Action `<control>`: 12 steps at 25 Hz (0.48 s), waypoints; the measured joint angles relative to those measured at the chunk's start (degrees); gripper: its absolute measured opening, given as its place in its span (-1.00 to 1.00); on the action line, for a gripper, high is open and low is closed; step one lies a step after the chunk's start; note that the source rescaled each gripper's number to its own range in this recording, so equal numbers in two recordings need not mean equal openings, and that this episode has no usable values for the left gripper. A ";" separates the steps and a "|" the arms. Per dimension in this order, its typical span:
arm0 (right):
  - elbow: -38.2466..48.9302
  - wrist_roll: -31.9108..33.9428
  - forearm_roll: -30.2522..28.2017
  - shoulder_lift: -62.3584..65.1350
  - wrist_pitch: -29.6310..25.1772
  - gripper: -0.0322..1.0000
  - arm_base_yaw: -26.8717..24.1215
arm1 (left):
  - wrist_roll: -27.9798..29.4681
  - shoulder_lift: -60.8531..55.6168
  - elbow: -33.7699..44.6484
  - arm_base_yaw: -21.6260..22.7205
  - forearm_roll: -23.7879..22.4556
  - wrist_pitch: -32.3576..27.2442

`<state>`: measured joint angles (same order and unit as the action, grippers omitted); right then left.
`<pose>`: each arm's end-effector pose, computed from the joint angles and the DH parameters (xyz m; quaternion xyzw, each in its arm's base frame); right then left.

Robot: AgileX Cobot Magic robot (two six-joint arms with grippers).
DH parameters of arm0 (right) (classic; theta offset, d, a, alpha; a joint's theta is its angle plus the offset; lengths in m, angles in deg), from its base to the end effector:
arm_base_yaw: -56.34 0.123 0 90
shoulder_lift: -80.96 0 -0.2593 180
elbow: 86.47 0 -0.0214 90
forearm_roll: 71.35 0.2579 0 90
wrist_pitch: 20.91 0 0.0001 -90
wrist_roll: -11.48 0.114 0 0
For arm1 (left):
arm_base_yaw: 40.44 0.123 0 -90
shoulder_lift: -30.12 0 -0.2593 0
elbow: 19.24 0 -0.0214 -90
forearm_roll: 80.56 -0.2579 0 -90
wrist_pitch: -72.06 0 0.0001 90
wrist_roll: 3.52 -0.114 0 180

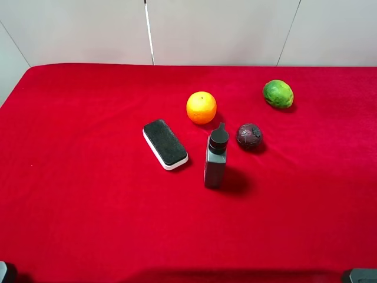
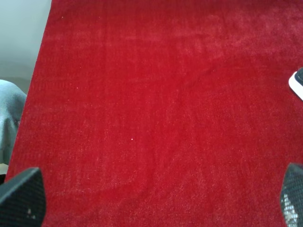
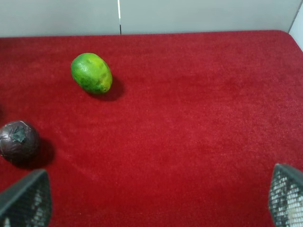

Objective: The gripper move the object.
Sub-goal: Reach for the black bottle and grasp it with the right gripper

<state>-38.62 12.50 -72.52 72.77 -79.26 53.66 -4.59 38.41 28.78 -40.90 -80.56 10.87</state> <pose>0.0489 -0.0043 0.2746 0.0273 0.8400 -0.0181 0.5415 0.0472 -0.0004 0.2685 0.0114 0.8548 0.0028 0.5188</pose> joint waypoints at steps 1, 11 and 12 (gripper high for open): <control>0.00 0.00 0.00 0.00 0.00 1.00 0.00 | 0.00 0.00 0.00 0.00 0.00 0.00; 0.00 0.00 0.00 0.00 0.00 1.00 0.00 | 0.00 0.00 0.00 0.00 0.00 0.00; 0.00 0.00 0.00 0.00 0.00 1.00 0.00 | 0.00 0.00 0.00 0.00 0.00 0.00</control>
<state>-38.62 12.50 -72.52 72.77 -79.26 53.66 -4.59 38.41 28.78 -40.90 -80.56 10.87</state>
